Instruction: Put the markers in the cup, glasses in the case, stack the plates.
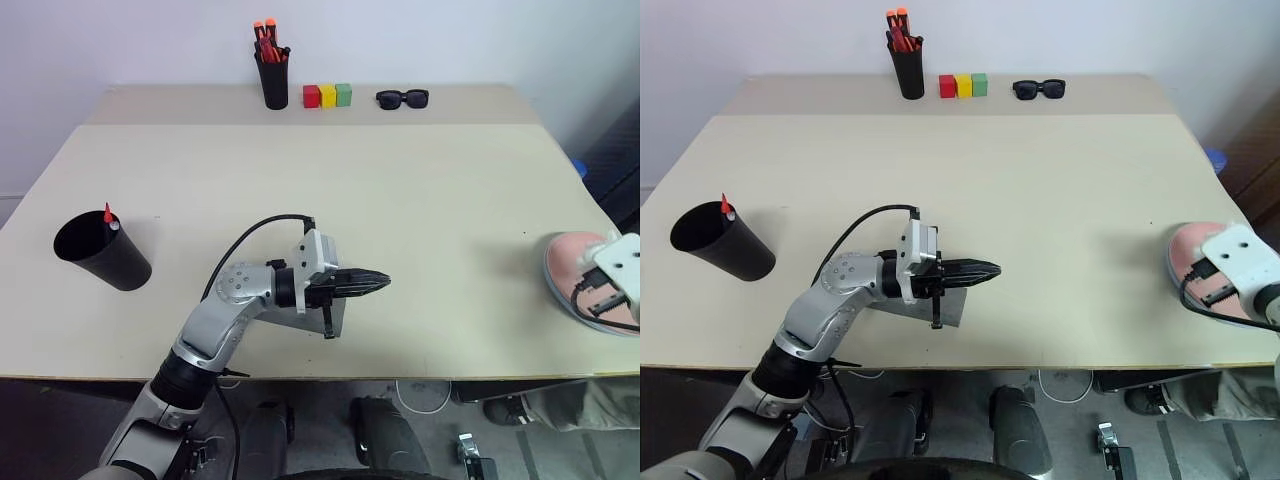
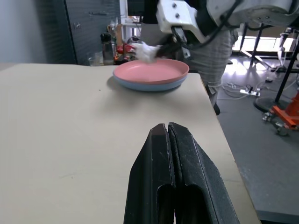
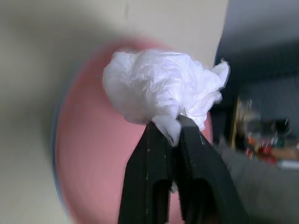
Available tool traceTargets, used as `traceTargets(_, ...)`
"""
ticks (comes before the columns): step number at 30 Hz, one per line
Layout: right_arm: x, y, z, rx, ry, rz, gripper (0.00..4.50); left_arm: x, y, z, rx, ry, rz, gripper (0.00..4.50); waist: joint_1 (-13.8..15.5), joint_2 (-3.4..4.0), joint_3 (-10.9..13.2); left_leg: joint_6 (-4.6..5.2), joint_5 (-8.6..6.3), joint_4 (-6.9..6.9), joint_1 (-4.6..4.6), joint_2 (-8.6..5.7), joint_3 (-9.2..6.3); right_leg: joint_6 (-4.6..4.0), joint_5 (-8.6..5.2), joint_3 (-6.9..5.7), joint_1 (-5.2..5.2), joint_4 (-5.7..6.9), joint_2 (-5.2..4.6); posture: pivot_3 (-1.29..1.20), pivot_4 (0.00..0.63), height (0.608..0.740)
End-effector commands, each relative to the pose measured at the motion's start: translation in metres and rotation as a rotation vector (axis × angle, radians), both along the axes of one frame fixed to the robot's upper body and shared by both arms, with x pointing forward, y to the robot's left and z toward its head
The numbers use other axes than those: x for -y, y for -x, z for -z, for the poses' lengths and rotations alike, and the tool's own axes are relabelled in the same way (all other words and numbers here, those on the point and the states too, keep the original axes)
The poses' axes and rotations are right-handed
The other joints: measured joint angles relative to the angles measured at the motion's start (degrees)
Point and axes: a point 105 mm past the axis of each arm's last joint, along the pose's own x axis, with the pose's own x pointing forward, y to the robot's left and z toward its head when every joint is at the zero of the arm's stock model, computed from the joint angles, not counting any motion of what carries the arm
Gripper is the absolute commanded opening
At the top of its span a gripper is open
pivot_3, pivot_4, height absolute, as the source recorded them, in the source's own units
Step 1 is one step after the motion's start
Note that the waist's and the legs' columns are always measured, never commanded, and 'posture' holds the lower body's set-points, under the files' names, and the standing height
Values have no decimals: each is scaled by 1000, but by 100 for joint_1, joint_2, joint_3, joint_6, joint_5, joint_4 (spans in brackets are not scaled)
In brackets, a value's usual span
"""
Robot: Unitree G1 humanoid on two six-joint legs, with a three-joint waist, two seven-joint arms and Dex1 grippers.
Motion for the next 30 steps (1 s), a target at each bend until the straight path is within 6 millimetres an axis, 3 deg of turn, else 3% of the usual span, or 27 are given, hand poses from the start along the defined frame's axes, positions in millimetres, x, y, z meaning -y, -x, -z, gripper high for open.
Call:
traceTargets(1,-4,-6,-17,39,31,-38,1969,-4,-3,-15,58,38,-17,0,-20,0,0,0,0,0,1,0,1,3,-1,0,0,1,0,0,150,740)
traceTargets(6,-17,-12,-22,10,71,-144,4479,-13,-8,-14,63,31,-69,0,2,2,0,0,0,0,1,2,-1,4,-2,-1,-2,2,3,0,150,740)
traceTargets(8,-22,-15,-27,17,80,-186,4479,-18,-12,-14,68,28,-101,0,6,2,0,0,0,0,-1,1,-1,4,-3,0,-2,0,1,0,150,740)
traceTargets(13,-74,-32,-58,194,-169,-413,4479,-53,-49,-18,116,41,-387,0,-31,-1,2,1,-1,0,2,3,1,5,-1,1,-3,3,3,0,150,740)
traceTargets(17,-117,-51,-63,286,-409,-561,4479,-100,-79,-10,105,8,-721,0,-14,-12,6,1,-1,-1,2,4,-5,6,0,-1,-2,5,8,0,150,740)
traceTargets(24,-161,-76,-38,259,-574,-702,4479,-155,-72,-2,105,-67,-937,0,14,-19,12,7,-5,-10,-19,3,-6,-3,9,-3,-21,4,-6,0,150,740)
traceTargets(30,-169,-96,-24,218,-599,-744,4479,-170,-69,-2,113,-93,-1011,0,17,-19,13,6,-4,2,-24,3,-7,-10,11,-5,-21,5,-9,0,150,740)
